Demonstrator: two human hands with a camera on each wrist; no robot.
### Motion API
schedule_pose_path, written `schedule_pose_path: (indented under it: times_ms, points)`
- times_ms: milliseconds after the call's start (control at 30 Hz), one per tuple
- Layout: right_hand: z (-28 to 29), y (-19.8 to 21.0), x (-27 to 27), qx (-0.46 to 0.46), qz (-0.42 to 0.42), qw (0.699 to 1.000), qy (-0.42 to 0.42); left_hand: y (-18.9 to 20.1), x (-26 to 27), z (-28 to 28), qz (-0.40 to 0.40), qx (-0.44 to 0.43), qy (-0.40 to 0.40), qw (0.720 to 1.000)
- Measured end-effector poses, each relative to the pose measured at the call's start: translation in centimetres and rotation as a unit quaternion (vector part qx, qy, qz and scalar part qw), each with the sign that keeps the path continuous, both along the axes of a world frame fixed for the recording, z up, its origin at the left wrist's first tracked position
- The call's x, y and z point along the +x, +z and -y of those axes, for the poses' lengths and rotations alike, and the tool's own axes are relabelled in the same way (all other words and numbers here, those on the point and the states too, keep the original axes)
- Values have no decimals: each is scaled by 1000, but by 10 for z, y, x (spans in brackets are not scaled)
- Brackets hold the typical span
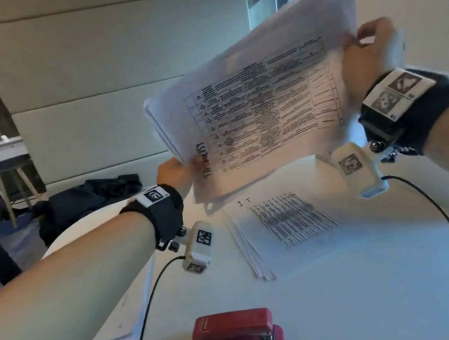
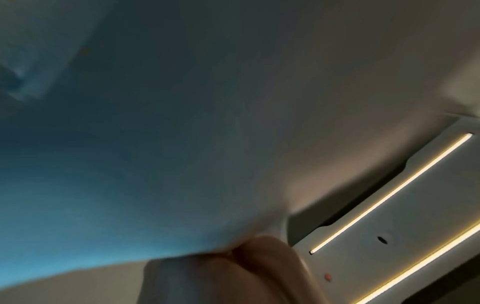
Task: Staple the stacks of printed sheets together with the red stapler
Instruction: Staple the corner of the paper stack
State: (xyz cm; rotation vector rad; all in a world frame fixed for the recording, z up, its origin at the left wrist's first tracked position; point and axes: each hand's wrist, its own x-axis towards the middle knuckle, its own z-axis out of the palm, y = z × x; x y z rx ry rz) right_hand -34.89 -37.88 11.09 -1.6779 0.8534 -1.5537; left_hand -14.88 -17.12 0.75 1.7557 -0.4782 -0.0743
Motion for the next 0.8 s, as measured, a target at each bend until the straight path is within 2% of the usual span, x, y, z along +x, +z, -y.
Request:
schedule_pose_path:
  times_ms: [67,133,200,300,433,533,667,733,800]
  points:
    - [-13,-4,0,39,-10,998,51,8,8,-18,44,46,49,997]
    - [-32,-14,2,105,-17,981,164,16,14,-41,77,76,83,991]
    - [-51,-26,3,188,-10,938,292,20,20,-68,126,131,107,978]
    - [-84,-49,-1,244,-62,881,400,19,24,-117,178,236,116,948]
    - [-130,-88,-5,267,-182,831,452,1,25,-192,173,346,104,916]
    - [-163,-111,-3,276,-257,799,469,-14,20,-243,150,449,83,877]
    - [-196,-134,-2,177,-414,770,452,-31,-1,-295,138,519,60,842]
    - [-207,-140,-1,149,-444,764,444,-34,-13,-311,130,533,56,834]
    - [-217,-137,-4,179,-410,763,466,-29,-26,-321,117,521,72,842]
